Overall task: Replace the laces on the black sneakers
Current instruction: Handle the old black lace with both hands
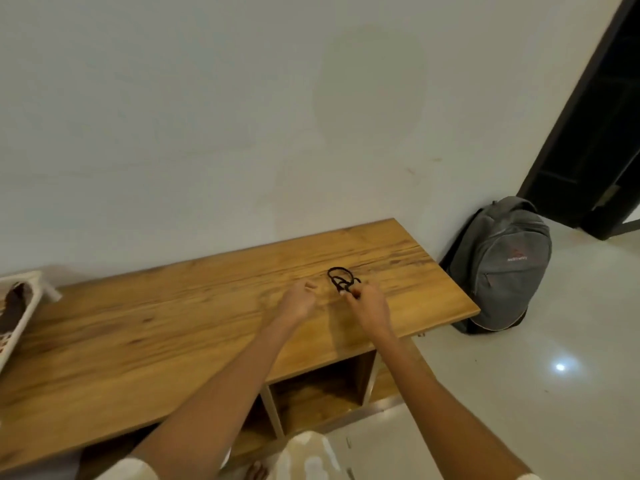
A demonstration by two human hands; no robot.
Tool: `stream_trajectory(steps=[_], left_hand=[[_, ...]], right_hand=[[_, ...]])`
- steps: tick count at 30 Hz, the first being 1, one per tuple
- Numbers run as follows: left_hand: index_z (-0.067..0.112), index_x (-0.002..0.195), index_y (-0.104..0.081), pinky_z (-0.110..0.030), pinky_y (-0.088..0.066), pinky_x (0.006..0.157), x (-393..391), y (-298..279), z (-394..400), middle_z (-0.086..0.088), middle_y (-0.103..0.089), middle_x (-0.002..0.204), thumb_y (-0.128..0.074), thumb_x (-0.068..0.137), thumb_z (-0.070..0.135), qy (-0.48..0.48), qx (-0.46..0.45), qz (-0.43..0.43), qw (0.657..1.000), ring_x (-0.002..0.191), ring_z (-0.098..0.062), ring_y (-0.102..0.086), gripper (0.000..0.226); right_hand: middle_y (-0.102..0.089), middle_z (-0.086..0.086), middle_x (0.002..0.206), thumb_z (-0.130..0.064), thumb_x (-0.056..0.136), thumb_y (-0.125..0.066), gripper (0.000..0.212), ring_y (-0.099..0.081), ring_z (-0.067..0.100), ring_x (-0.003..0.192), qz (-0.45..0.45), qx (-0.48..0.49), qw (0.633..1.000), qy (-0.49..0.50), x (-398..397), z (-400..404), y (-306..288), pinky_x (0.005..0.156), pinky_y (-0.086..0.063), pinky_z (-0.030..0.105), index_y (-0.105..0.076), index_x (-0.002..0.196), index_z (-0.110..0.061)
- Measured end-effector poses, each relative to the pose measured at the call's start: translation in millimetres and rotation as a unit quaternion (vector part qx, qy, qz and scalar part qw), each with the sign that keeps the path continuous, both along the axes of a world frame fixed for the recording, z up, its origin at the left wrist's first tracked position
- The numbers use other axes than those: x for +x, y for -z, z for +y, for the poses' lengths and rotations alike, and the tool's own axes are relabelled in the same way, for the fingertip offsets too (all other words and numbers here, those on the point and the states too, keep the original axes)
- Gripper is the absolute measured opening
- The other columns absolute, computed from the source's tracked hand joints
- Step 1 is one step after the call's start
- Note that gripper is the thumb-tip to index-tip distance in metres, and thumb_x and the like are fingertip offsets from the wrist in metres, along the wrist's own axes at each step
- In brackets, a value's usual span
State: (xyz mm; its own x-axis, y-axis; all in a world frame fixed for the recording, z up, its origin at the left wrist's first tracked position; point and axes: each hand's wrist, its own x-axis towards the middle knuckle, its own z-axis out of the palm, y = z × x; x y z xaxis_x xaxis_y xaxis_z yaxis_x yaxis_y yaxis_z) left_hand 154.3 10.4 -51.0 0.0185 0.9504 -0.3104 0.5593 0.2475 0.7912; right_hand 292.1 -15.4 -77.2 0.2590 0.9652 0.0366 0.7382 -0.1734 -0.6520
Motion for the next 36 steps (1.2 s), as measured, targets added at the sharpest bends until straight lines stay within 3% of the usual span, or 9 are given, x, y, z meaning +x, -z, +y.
stream_trajectory(steps=[4, 6, 8, 11, 18, 21, 28, 32, 36], left_hand=[[0.010, 0.118, -0.058, -0.028, -0.041, 0.088, -19.0, -39.9, -24.4, -0.007, -0.058, 0.122, -0.048, 0.093, 0.004, -0.010, 0.078, -0.032, 0.996, 0.111, -0.023, -0.054, 0.028], [0.012, 0.123, -0.056, -0.025, -0.040, 0.088, -33.2, -68.9, -43.9, -0.004, -0.055, 0.124, -0.052, 0.090, 0.002, -0.008, 0.134, -0.051, 0.990, 0.112, -0.018, -0.052, 0.034], [0.013, 0.127, -0.053, -0.024, -0.039, 0.089, -48.6, -99.2, -63.1, 0.000, -0.052, 0.125, -0.053, 0.089, 0.002, 0.001, 0.179, -0.095, 0.979, 0.113, -0.015, -0.050, 0.039], [0.013, 0.132, -0.050, -0.023, -0.039, 0.089, -77.9, -153.6, -100.7, 0.001, -0.055, 0.124, -0.051, 0.094, 0.008, 0.036, 0.208, -0.176, 0.961, 0.113, -0.013, -0.052, 0.038], [0.016, 0.134, -0.044, -0.017, -0.040, 0.077, -132.5, -238.6, -174.6, -0.005, -0.062, 0.111, -0.046, 0.099, 0.021, 0.110, 0.250, -0.151, 0.950, 0.095, -0.005, -0.060, 0.036], [0.018, 0.127, -0.049, -0.026, -0.042, 0.086, -152.8, -257.0, -205.6, -0.007, -0.064, 0.110, -0.048, 0.098, 0.025, 0.102, 0.281, -0.155, 0.942, 0.095, -0.011, -0.063, 0.030], [0.012, 0.120, -0.054, -0.035, -0.041, 0.096, -169.6, -299.3, -254.3, -0.001, -0.055, 0.127, -0.043, 0.093, 0.052, 0.146, 0.285, -0.138, 0.937, 0.120, -0.015, -0.048, 0.049], [0.015, 0.098, -0.049, -0.035, -0.049, 0.088, -176.5, -325.4, -282.8, -0.003, -0.062, 0.090, -0.039, 0.096, 0.051, 0.139, 0.285, -0.156, 0.936, 0.082, -0.018, -0.066, 0.038], [0.010, 0.100, -0.052, -0.033, -0.053, 0.074, -193.6, -339.4, -288.1, 0.001, -0.042, 0.068, -0.041, 0.100, 0.038, 0.126, 0.275, -0.137, 0.943, 0.055, -0.012, -0.047, 0.030]], right_hand=[[-0.050, -0.008, 0.064, -0.027, 0.098, -0.049, 0.029, -0.047, 0.007, 0.059, 0.093, 0.100, 0.987, -0.081, -18.4, -19.7, -54.9, 0.053, -0.030, 0.023, -0.058, 0.070, -0.024], [-0.053, -0.007, 0.059, -0.029, 0.101, -0.042, 0.032, -0.047, 0.003, 0.054, 0.132, 0.105, 0.976, -0.139, -30.5, -34.5, -93.7, 0.051, -0.032, 0.019, -0.064, 0.079, -0.021], [-0.048, -0.005, 0.055, -0.038, 0.101, -0.038, 0.040, -0.045, 0.005, 0.050, 0.151, 0.087, 0.967, -0.186, -41.4, -48.2, -133.3, 0.052, -0.033, 0.022, -0.064, 0.076, -0.020], [-0.039, -0.009, 0.048, -0.045, 0.100, -0.035, 0.049, -0.035, 0.001, 0.040, 0.168, 0.052, 0.955, -0.239, -64.4, -79.3, -196.6, 0.044, -0.027, 0.014, -0.063, 0.074, -0.015], [-0.042, -0.001, 0.058, -0.038, 0.100, -0.042, 0.038, -0.029, 0.005, 0.042, 0.170, 0.037, 0.936, -0.307, -112.1, -145.6, -283.1, 0.042, -0.023, 0.017, -0.064, 0.089, -0.009], [-0.044, -0.001, 0.059, -0.033, 0.099, -0.044, 0.033, -0.031, 0.008, 0.046, 0.182, 0.040, 0.926, -0.329, -130.6, -174.3, -308.3, 0.045, -0.026, 0.018, -0.062, 0.084, -0.011], [-0.046, -0.001, 0.059, -0.027, 0.097, -0.038, 0.029, -0.032, 0.009, 0.050, 0.167, 0.064, 0.913, -0.367, -150.3, -218.6, -362.2, 0.047, -0.028, 0.018, -0.052, 0.074, -0.015], [-0.055, -0.002, 0.063, -0.030, 0.097, -0.042, 0.029, -0.040, 0.008, 0.050, 0.143, 0.085, 0.915, -0.367, -151.7, -235.9, -393.3, 0.049, -0.035, 0.017, -0.058, 0.078, -0.014], [-0.061, 0.001, 0.071, -0.027, 0.096, -0.044, 0.029, -0.045, 0.010, 0.055, 0.064, 0.016, 0.938, -0.340, -142.6, -233.1, -418.1, 0.053, -0.039, 0.020, -0.064, 0.082, -0.012]])
